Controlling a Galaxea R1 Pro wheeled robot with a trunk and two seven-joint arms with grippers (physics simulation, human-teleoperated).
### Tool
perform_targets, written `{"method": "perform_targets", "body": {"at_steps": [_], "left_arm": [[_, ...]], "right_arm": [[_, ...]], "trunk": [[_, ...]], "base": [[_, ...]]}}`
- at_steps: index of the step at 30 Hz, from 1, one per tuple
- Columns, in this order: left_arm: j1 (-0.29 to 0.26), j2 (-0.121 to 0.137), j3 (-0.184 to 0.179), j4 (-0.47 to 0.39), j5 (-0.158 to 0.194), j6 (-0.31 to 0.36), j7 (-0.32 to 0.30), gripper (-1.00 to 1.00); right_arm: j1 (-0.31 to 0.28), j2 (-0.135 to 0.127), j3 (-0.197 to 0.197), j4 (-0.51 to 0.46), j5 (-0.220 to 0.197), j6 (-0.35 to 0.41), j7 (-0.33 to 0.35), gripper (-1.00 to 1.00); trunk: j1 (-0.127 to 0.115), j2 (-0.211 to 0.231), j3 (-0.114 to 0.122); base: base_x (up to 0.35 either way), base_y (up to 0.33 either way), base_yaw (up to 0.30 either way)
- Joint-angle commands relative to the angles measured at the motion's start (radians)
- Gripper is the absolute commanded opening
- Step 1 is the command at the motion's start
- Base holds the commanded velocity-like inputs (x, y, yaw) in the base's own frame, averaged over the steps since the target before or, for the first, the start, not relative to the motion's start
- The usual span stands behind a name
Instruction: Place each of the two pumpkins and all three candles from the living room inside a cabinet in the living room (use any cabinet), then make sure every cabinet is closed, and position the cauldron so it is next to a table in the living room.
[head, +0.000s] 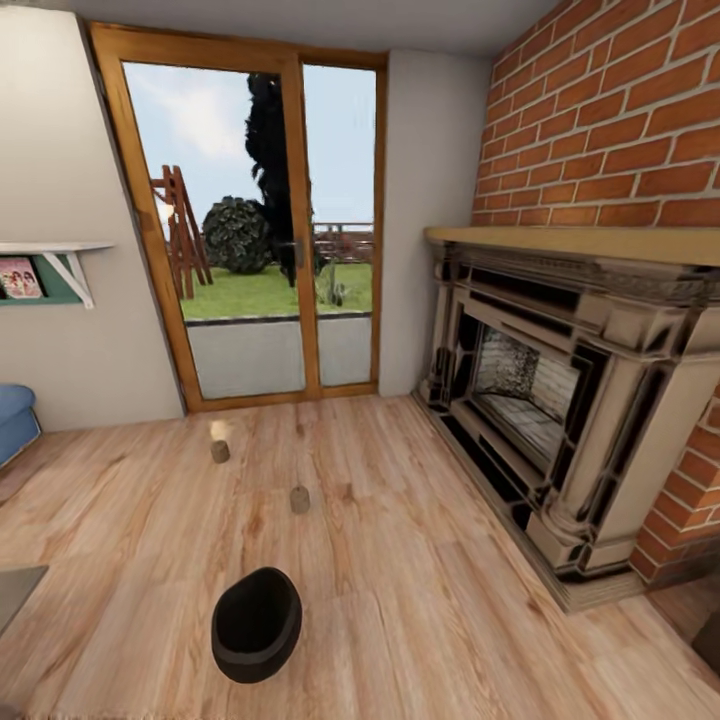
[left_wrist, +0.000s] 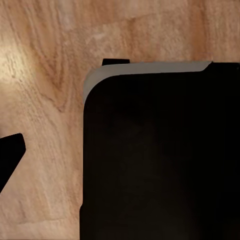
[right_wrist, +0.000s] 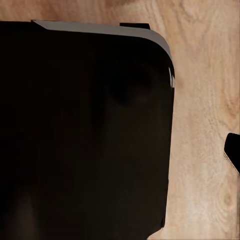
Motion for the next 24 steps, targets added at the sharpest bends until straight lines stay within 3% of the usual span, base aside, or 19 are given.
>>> {"method": "perform_targets", "body": {"at_steps": [1,12,24], "left_arm": [[0.0,0.0,0.001,0.0,0.001,-0.002,0.0,1.0],[0.0,0.0,0.001,0.0,0.001,-0.002,0.0,1.0],[0.0,0.0,0.001,0.0,0.001,-0.002,0.0,1.0]], "right_arm": [[0.0,0.0,0.0,0.001,0.001,-0.003,-0.003,1.0],[0.0,-0.001,0.0,0.001,0.001,-0.002,-0.003,1.0],[0.0,0.001,0.0,0.001,0.001,-0.003,-0.003,1.0]], "trunk": [[0.0,-0.001,-0.001],[0.0,-0.001,-0.005],[0.0,-0.001,-0.006]], "base": [[0.102,0.021,0.277],[0.204,0.002,0.264],[0.181,0.083,0.024]]}}
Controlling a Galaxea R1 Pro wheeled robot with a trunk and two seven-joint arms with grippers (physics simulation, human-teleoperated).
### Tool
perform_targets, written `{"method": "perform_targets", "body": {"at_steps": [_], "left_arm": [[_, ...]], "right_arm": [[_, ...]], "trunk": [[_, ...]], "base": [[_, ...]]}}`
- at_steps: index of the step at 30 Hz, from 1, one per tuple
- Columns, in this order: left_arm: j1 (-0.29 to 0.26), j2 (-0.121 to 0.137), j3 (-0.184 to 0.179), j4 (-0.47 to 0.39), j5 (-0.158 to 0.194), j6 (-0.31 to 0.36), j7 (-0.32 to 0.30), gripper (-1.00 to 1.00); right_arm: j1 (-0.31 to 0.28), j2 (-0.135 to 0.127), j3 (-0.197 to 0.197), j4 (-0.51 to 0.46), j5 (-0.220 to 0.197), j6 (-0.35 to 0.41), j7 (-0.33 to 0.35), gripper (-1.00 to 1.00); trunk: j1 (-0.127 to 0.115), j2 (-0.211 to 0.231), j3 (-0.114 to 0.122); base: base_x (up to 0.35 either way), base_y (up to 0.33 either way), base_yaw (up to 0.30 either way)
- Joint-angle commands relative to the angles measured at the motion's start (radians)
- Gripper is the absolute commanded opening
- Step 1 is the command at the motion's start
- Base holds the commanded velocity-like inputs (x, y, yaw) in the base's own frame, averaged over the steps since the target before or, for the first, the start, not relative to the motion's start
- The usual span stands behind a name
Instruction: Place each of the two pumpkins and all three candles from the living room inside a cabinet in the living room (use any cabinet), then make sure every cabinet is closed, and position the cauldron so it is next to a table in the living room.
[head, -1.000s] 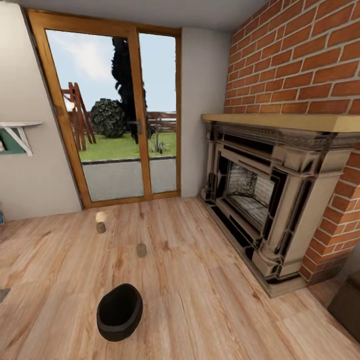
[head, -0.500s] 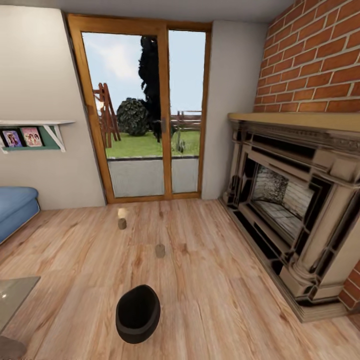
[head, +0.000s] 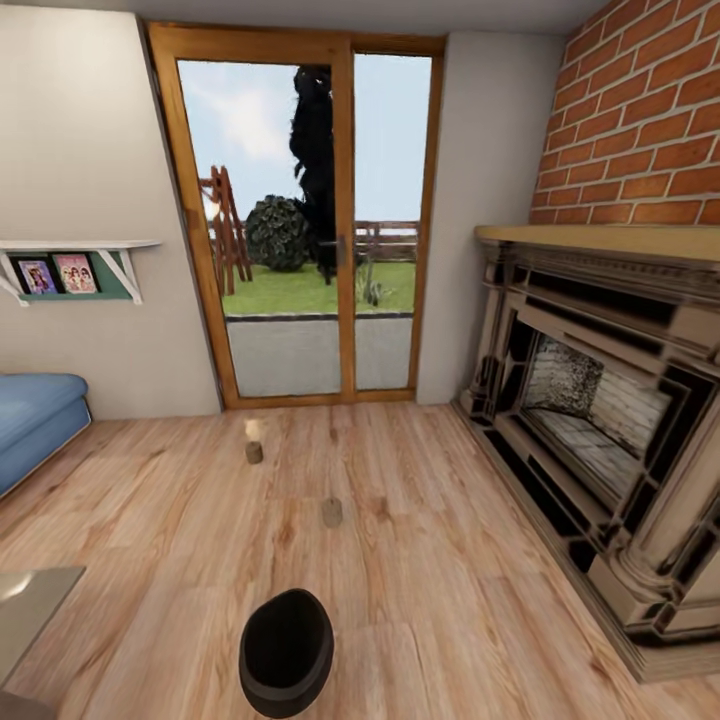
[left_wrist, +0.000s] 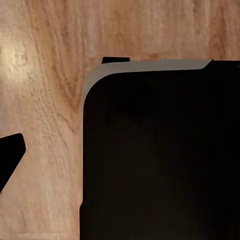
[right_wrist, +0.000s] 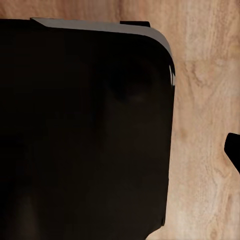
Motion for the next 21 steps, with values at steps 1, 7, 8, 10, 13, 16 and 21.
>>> {"method": "perform_targets", "body": {"at_steps": [1,7,8,10,13,16,21], "left_arm": [[0.0,0.0,0.001,0.0,0.001,-0.002,0.0,1.0],[0.0,0.0,0.001,0.0,0.001,-0.002,0.0,1.0],[0.0,0.0,0.001,0.0,0.001,-0.002,0.0,1.0],[0.0,0.0,0.001,0.0,0.001,-0.003,0.0,1.0],[0.0,0.001,0.001,0.0,0.001,-0.002,0.0,1.0],[0.0,0.0,0.001,0.0,0.001,-0.003,0.001,1.0],[0.0,0.0,0.001,0.0,0.001,-0.003,0.0,1.0]], "right_arm": [[-0.001,0.0,0.0,0.001,0.001,-0.003,-0.003,1.0],[-0.001,0.0,0.0,0.001,0.001,-0.003,-0.003,1.0],[-0.001,0.0,0.0,0.001,0.001,-0.003,-0.003,1.0],[-0.001,0.0,0.0,0.001,0.001,-0.003,-0.003,1.0],[-0.001,0.0,0.0,0.001,0.001,-0.003,-0.003,1.0],[-0.001,0.0,0.0,0.001,0.001,-0.003,-0.003,1.0],[-0.001,0.0,0.0,0.001,0.001,-0.002,-0.003,1.0]], "trunk": [[0.0,0.0,-0.001],[0.0,0.0,-0.001],[0.0,0.0,-0.001],[0.0,0.0,-0.001],[0.0,0.0,-0.001],[0.0,0.0,-0.001],[0.0,0.0,-0.001]], "base": [[0.125,0.08,0.001],[0.232,0.055,0.172],[0.256,0.013,0.262],[0.137,0.006,0.198],[0.055,0.044,0.065],[0.161,0.052,0.017],[0.29,0.01,0.059]]}}
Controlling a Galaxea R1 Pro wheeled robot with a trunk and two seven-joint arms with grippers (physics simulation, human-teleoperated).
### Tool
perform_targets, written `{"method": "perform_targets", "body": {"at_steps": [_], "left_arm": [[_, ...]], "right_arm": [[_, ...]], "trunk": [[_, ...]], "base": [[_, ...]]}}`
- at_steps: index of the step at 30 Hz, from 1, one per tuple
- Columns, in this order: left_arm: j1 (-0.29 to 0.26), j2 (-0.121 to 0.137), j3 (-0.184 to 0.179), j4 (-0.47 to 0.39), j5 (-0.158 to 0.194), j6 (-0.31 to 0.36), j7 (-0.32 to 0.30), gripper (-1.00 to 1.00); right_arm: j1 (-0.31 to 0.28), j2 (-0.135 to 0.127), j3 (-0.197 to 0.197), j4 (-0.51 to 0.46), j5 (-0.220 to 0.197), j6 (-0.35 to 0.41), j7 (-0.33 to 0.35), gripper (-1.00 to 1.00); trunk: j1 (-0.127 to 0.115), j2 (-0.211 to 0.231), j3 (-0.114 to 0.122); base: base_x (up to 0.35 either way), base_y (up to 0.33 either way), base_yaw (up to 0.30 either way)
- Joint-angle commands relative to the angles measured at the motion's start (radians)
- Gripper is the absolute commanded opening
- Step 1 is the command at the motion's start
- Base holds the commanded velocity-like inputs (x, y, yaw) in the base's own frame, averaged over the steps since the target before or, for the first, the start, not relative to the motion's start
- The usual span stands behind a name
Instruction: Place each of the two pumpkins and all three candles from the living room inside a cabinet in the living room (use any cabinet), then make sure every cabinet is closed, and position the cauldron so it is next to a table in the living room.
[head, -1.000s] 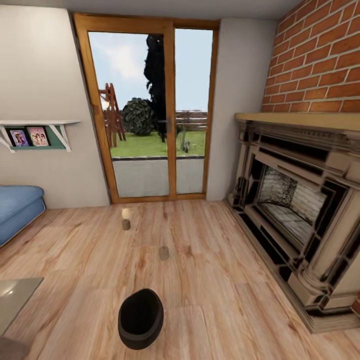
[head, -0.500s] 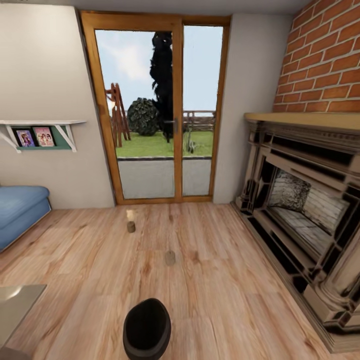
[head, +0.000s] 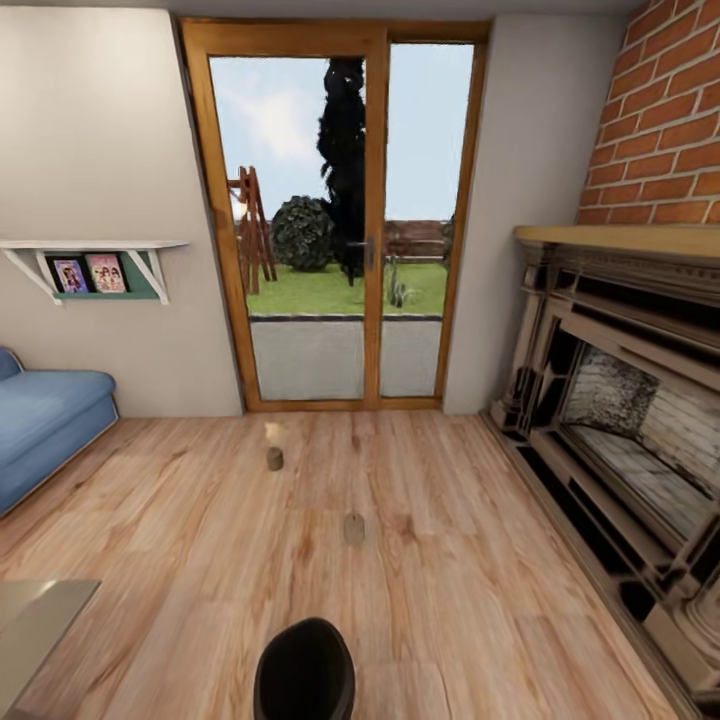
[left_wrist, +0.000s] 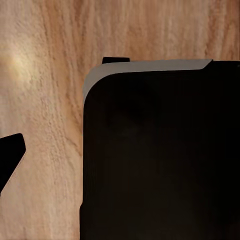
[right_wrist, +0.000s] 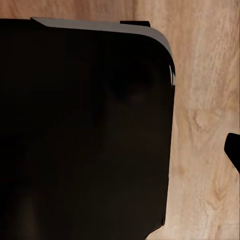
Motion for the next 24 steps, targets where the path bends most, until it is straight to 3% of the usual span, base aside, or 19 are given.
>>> {"method": "perform_targets", "body": {"at_steps": [1,6,18,24], "left_arm": [[0.0,0.0,0.001,-0.001,0.001,-0.002,0.0,1.0],[0.0,0.0,0.001,-0.001,0.001,-0.003,0.0,1.0],[0.0,0.0,0.0,-0.001,0.0,-0.003,0.0,1.0],[0.0,0.0,-0.001,0.0,-0.001,-0.03,-0.001,1.0]], "right_arm": [[0.0,0.0,0.0,0.001,0.001,-0.003,-0.003,1.0],[0.0,0.0,0.0,0.001,0.001,-0.003,-0.003,1.0],[0.0,0.0,0.0,0.001,0.001,-0.003,-0.003,1.0],[0.0,0.0,0.0,0.001,0.002,-0.003,-0.003,1.0]], "trunk": [[0.001,0.0,-0.001],[0.001,0.0,-0.001],[0.001,0.0,-0.001],[0.001,0.0,-0.001]], "base": [[0.275,0.002,0.187],[0.224,0.001,0.131],[0.256,0.0,0.008],[0.067,0.0,0.0]]}}
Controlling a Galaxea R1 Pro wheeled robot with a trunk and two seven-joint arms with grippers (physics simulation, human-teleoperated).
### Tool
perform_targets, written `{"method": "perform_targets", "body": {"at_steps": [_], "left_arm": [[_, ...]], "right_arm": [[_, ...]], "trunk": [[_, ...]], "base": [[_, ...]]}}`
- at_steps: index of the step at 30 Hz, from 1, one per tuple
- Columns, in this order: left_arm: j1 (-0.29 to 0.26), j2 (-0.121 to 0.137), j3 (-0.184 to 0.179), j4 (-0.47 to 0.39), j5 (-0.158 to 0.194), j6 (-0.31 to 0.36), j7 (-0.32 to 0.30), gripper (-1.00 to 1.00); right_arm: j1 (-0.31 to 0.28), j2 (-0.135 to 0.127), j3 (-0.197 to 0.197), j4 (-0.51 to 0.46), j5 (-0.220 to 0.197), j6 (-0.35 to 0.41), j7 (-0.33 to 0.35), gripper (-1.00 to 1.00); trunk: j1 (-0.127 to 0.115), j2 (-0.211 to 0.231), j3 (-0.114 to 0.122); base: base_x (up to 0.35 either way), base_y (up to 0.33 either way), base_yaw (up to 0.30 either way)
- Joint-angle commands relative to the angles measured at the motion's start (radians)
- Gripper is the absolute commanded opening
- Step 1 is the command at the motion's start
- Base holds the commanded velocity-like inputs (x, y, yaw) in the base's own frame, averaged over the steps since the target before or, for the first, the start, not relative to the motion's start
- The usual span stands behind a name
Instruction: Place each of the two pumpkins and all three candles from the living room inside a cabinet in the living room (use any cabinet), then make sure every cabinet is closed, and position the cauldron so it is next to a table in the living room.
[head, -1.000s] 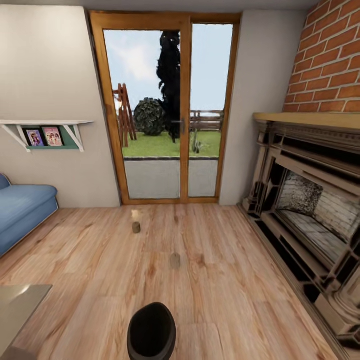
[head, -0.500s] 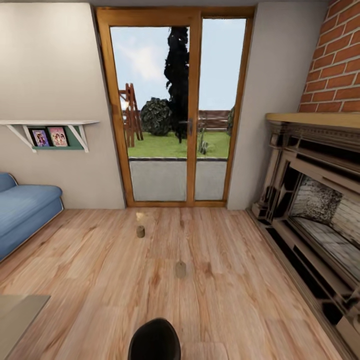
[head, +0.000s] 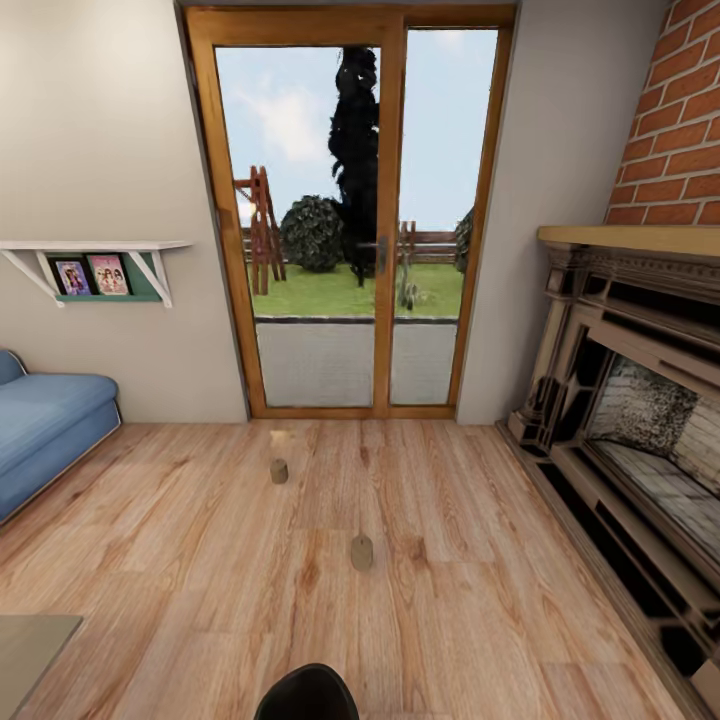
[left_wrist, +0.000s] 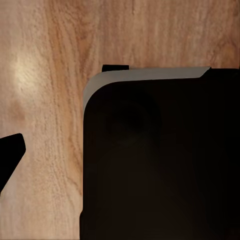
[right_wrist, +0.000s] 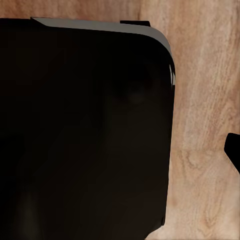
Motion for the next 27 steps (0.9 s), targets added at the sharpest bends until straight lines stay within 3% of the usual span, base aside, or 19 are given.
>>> {"method": "perform_targets", "body": {"at_steps": [1,8,20,27], "left_arm": [[0.0,0.0,0.001,0.0,0.001,-0.007,0.0,1.0],[0.0,0.0,0.001,0.0,0.0,-0.014,0.0,1.0],[0.0,0.0,0.001,0.0,0.002,-0.015,0.0,1.0],[0.0,-0.001,0.001,0.0,0.002,-0.015,0.0,1.0]], "right_arm": [[-0.001,0.0,0.0,0.001,0.001,-0.003,-0.003,1.0],[-0.001,0.001,0.0,0.001,0.0,-0.003,-0.004,1.0],[-0.001,0.001,0.0,0.001,0.0,-0.002,-0.03,1.0],[-0.001,0.0,0.0,0.001,-0.001,-0.002,-0.031,1.0]], "trunk": [[0.0,0.0,-0.001],[0.0,0.0,-0.001],[0.0,0.0,-0.001],[0.0,0.0,-0.001]], "base": [[0.011,0.0,0.0],[0.003,0.0,0.011],[0.005,0.0,0.24],[0.167,0.0,0.041]]}}
